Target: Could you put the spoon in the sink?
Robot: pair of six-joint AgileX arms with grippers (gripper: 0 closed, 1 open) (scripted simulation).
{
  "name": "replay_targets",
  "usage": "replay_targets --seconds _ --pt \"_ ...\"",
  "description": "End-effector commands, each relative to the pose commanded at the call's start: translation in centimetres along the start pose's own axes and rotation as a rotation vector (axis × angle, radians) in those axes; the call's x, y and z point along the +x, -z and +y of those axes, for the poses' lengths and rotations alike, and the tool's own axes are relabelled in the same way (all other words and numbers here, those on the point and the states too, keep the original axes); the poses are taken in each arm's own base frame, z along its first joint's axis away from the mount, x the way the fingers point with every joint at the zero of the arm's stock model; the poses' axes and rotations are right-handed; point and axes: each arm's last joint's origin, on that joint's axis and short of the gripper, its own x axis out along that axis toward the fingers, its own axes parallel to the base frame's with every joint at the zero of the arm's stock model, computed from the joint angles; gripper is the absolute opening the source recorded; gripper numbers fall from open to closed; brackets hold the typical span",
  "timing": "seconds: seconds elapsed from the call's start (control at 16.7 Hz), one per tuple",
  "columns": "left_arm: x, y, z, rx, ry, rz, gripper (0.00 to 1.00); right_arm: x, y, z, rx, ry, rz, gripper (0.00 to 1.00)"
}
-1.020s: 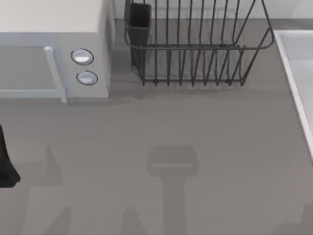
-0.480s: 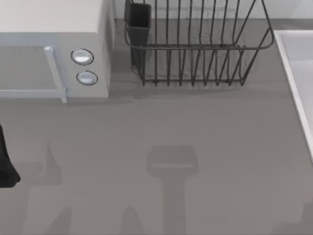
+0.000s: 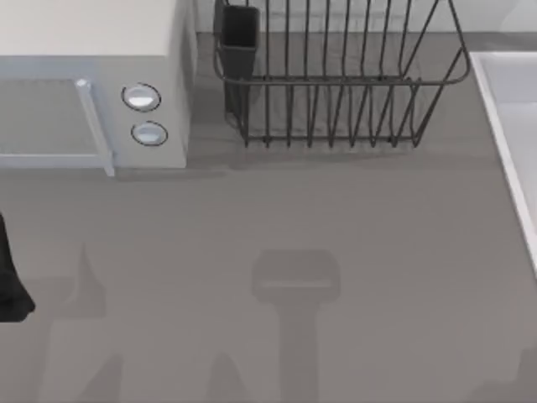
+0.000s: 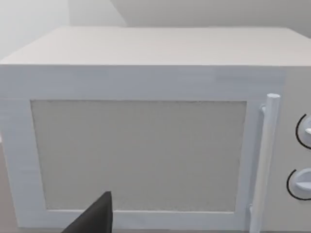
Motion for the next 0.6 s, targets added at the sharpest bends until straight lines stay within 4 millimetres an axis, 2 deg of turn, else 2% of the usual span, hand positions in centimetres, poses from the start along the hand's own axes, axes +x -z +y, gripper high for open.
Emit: replay_targets --seconds 0.42,0.48,0.6 --pt "0.0 0.0 0.0 0.0 0.0 0.0 1.0 0.0 0.0 0.0 0.0 0.0 0.0 0.0" --pt "0.0 0.0 0.0 0.0 0.0 0.0 1.0 -2.2 -0.1 0.1 -0.002 0.0 -0.034 0.0" --pt "0.0 0.0 0.0 0.0 0.0 0.0 1.0 -2.6 -0.3 0.1 0.0 -0.001 -0.037 0.0"
